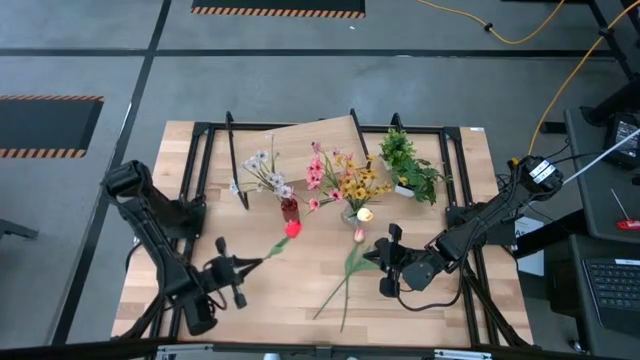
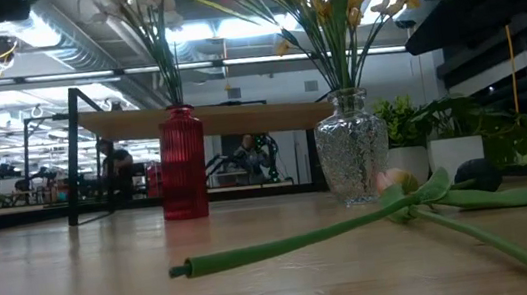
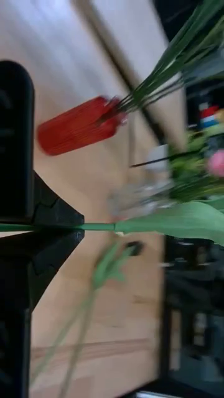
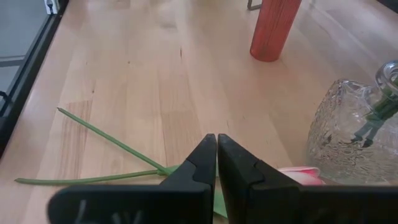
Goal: Pick and place flowers into a vace then onto a shelf
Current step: Put the red flower into the red flower vase
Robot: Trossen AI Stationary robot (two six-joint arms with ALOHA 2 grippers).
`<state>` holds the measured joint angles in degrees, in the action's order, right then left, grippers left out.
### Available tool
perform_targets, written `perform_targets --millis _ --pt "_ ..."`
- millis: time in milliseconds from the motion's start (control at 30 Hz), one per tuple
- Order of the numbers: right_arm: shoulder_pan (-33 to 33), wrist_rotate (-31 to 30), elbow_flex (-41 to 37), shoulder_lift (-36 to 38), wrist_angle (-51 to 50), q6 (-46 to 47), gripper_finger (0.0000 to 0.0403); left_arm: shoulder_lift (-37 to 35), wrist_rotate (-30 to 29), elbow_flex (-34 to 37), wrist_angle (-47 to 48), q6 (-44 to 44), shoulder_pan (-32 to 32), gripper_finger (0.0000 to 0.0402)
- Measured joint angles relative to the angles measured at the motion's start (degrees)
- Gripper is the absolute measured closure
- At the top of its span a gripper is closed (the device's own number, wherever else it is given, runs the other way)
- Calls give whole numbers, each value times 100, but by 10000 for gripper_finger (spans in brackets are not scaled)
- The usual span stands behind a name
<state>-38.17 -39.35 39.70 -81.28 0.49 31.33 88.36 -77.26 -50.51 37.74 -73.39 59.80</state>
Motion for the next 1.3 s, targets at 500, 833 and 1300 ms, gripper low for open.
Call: perform_targets --millis 500,833,1300 --pt "0 0 0 0 -2 -13 383 -22 -1280 331 -342 -35 236 398" --pt "2 0 0 0 -2 -75 383 -120 -805 303 -362 390 -5 398" --pt "290 -6 0 0 27 -354 383 -142 1000 253 -3838 4926 -338 398"
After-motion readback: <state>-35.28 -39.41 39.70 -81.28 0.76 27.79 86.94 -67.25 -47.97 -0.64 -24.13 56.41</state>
